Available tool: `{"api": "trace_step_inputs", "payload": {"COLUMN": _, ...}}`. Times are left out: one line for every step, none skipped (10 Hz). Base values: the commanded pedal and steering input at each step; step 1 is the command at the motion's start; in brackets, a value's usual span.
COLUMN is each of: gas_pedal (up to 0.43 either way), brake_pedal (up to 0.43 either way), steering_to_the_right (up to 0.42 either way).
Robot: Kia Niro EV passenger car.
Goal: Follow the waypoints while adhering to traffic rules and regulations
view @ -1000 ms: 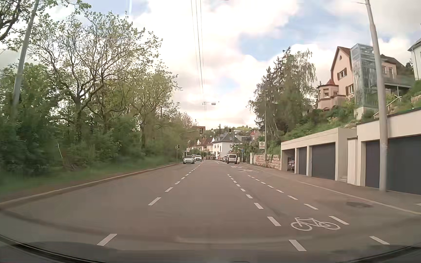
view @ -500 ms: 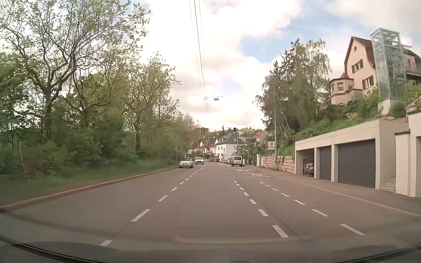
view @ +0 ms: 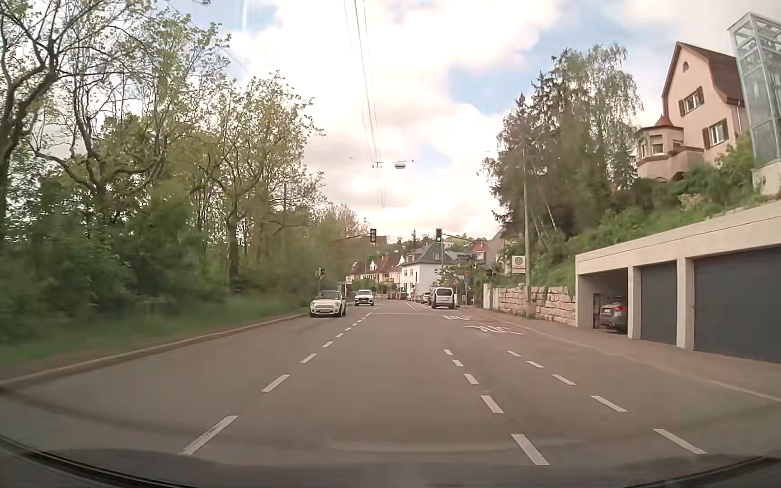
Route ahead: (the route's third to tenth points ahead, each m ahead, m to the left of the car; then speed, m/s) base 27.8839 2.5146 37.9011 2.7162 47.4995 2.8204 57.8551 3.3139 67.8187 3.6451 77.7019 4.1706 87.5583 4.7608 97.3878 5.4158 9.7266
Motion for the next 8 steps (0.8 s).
{"api": "trace_step_inputs", "payload": {"gas_pedal": 0.130, "brake_pedal": 0.000, "steering_to_the_right": -0.005}}
{"api": "trace_step_inputs", "payload": {"gas_pedal": 0.130, "brake_pedal": 0.000, "steering_to_the_right": -0.006}}
{"api": "trace_step_inputs", "payload": {"gas_pedal": 0.130, "brake_pedal": 0.000, "steering_to_the_right": -0.004}}
{"api": "trace_step_inputs", "payload": {"gas_pedal": 0.130, "brake_pedal": 0.000, "steering_to_the_right": -0.003}}
{"api": "trace_step_inputs", "payload": {"gas_pedal": 0.130, "brake_pedal": 0.000, "steering_to_the_right": -0.003}}
{"api": "trace_step_inputs", "payload": {"gas_pedal": 0.130, "brake_pedal": 0.000, "steering_to_the_right": -0.003}}
{"api": "trace_step_inputs", "payload": {"gas_pedal": 0.118, "brake_pedal": 0.000, "steering_to_the_right": -0.003}}
{"api": "trace_step_inputs", "payload": {"gas_pedal": 0.118, "brake_pedal": 0.000, "steering_to_the_right": -0.004}}
